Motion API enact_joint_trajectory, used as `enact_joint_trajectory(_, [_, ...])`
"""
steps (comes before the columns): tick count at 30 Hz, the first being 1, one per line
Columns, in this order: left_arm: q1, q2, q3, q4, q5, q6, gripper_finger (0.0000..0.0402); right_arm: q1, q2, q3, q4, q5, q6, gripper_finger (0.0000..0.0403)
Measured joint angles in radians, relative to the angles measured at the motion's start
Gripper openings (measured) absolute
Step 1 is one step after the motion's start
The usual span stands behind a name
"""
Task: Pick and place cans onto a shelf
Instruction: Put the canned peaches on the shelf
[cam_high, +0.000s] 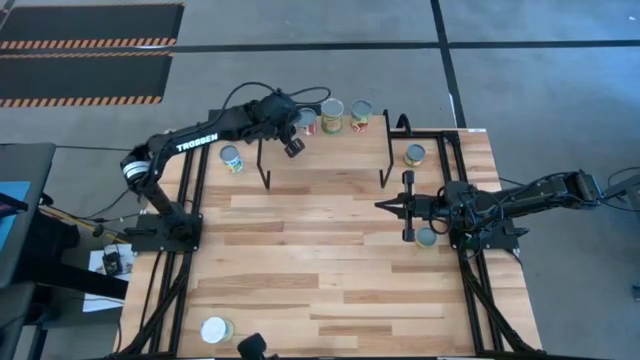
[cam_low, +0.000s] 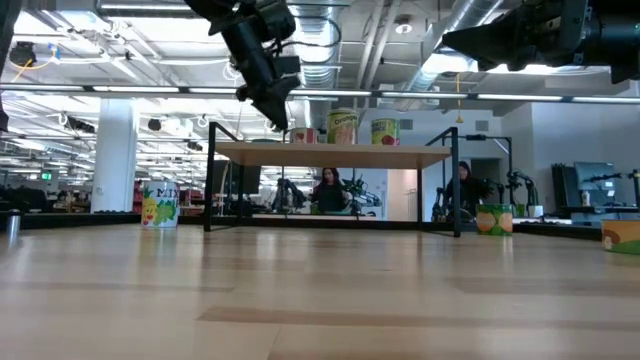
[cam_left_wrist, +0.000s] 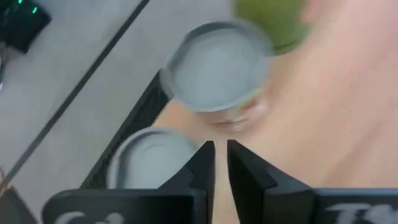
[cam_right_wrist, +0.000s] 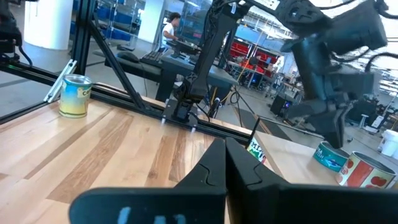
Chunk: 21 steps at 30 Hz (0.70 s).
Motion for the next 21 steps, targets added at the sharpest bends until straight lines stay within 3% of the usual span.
enact_joint_trajectory(6, [-0.099, -0.109, -0.138, 0.208, 0.007, 0.009, 0.0003, 0.001, -0.008, 0.0, -0.009, 0.0, -0.016, 0.0008])
enact_joint_trajectory(14, [-0.278, -0.3, -0.469, 0.595, 0.049, 0.005, 0.0006, 0.001, -0.039, 0.001, -0.077, 0.01, 0.001, 0.0008])
enact_joint_trajectory(18, [-0.354, -0.383, -0.659, 0.858, 0.135, 0.008, 0.0006, 0.0, -0.049, 0.064, -0.252, 0.119, 0.071, 0.0008])
enact_joint_trajectory(21, [-0.401, -0.435, -0.783, 0.994, 0.176, 0.015, 0.0006, 0.01, -0.042, 0.109, -0.354, 0.136, 0.121, 0.0008])
